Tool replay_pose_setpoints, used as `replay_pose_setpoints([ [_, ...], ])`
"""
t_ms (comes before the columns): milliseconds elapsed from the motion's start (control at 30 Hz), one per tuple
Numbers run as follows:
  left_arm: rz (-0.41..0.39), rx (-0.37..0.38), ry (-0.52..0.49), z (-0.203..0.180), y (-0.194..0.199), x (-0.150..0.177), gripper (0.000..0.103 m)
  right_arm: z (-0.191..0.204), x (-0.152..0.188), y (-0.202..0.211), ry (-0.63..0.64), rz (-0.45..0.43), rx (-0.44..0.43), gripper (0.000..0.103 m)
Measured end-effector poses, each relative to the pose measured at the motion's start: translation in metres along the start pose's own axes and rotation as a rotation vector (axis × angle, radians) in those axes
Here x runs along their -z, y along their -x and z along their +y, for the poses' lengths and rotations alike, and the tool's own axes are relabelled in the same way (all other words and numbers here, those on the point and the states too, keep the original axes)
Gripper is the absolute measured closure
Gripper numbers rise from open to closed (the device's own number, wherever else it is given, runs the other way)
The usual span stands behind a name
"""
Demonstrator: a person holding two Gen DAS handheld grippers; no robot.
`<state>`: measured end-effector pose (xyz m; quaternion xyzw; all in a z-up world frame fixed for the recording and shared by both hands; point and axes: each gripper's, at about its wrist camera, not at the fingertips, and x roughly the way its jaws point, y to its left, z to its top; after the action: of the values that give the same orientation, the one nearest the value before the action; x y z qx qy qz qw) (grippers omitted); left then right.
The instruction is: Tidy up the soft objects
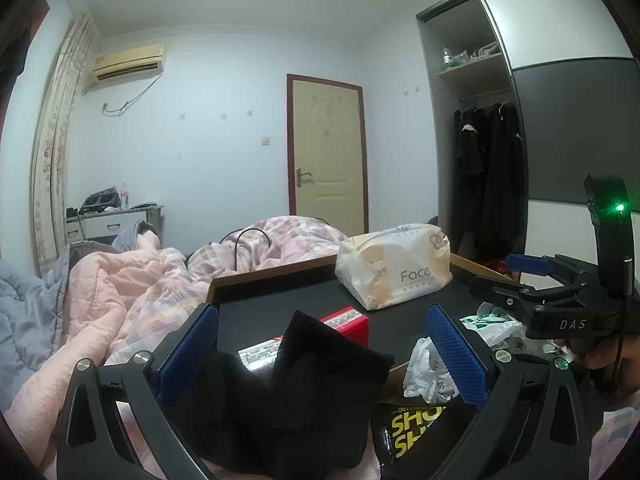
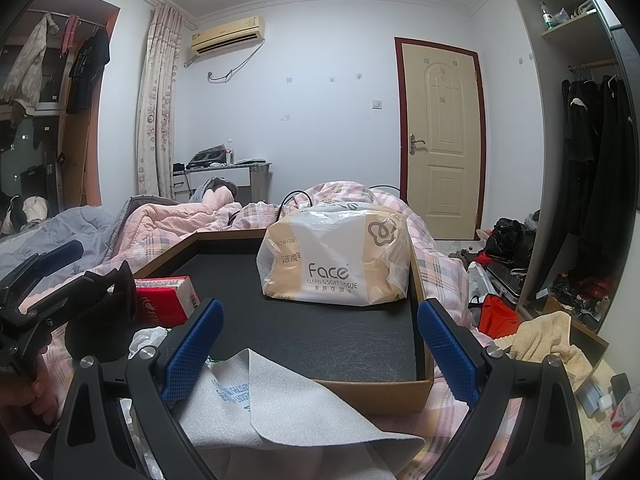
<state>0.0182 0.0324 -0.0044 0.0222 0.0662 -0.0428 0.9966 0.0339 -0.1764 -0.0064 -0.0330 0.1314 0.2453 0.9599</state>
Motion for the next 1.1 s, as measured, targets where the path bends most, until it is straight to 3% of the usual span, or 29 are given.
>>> replay_pose_setpoints([
  [633, 0.0, -0.001, -0.006, -0.001, -0.001, 0.0, 0.0, -0.009, -0.002, -0.001, -0.012, 0.02, -0.019, 0.006],
  [1000, -0.008, 0.001, 0.012, 0.002, 0.0, 0.0, 0.0, -0.012, -0.006, 0.003, 0.201, 0.084, -0.029, 0.006],
  [1100, 0.0, -0.001, 0.019, 0.003, -0.002, 0.0, 0.0, -0.016, -0.005, 0.004, 0.228, 0.116, -0.077, 0.006],
])
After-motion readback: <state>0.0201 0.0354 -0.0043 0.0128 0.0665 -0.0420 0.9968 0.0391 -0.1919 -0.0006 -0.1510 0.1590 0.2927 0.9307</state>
